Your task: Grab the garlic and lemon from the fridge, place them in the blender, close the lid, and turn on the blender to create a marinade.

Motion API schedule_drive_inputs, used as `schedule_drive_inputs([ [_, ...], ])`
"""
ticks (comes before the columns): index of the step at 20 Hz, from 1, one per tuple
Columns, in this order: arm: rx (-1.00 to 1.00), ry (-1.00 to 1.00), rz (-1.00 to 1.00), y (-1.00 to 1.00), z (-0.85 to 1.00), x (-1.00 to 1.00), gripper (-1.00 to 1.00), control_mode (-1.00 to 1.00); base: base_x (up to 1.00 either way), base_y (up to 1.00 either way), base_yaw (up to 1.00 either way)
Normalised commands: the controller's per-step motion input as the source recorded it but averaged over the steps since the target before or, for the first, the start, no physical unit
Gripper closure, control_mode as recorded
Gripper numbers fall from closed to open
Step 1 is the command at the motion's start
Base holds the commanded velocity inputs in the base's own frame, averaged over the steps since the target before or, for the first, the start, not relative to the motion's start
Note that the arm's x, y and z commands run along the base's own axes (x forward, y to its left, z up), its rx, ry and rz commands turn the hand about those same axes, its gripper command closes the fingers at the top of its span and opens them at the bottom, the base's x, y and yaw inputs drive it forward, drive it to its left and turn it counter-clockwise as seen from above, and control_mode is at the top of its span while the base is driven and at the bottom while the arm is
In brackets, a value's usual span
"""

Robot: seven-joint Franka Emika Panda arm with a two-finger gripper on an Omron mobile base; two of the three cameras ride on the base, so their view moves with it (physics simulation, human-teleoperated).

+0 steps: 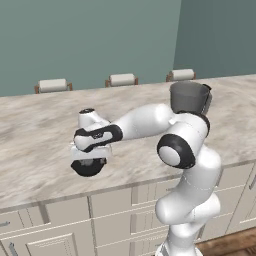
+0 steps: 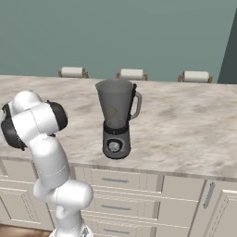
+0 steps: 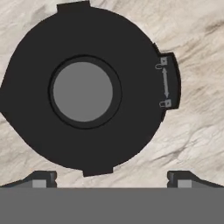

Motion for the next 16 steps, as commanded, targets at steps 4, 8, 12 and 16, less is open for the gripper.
schedule_drive_inputs([
  [4,-0.05,-0.01,0.0,0.0,-0.28,0.14,-1.0,-1.0,0.0,0.0,0.0],
  [8,-0.04,0.0,0.0,0.0,-0.42,0.08,-1.0,-1.0,0.0,0.0,0.0],
  [12,-0.01,0.0,-0.04,0.13,-0.05,0.35,-1.0,-1.0,0.0,0.0,0.0],
  [16,-0.01,0.0,-0.08,0.12,0.0,0.44,-1.0,-1.0,0.0,0.0,0.0],
])
